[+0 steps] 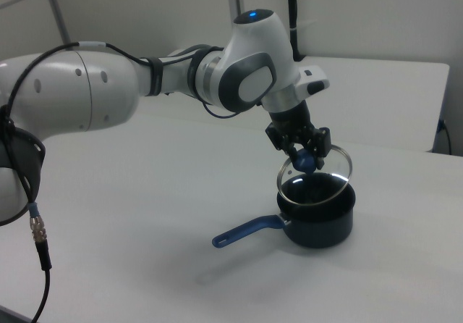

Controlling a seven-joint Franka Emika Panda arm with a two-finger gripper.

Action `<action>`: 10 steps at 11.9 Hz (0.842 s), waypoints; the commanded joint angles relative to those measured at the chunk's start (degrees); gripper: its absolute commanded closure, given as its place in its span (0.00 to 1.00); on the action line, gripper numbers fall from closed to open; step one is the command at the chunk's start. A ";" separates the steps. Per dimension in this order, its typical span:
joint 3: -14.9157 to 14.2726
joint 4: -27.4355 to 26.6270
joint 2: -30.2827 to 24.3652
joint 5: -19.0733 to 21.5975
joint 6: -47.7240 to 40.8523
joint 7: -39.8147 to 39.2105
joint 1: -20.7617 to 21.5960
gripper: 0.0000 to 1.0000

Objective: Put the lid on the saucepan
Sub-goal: 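Lower the lid onto the saucepan rim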

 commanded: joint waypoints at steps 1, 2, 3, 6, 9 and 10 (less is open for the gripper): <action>-0.14 0.66 0.29 1.07 0.33 -1.66 -0.54 0.46; -0.14 0.48 0.29 1.15 0.24 -1.57 -0.80 0.46; -0.14 0.22 0.29 1.15 -0.02 -1.57 -0.80 0.46; -0.14 -0.49 0.29 1.24 -1.59 -1.49 -0.80 0.46; 0.04 -0.57 0.29 1.24 -2.57 -1.40 -0.80 0.46; 0.13 -0.66 0.37 1.24 -2.57 -1.40 -0.80 0.45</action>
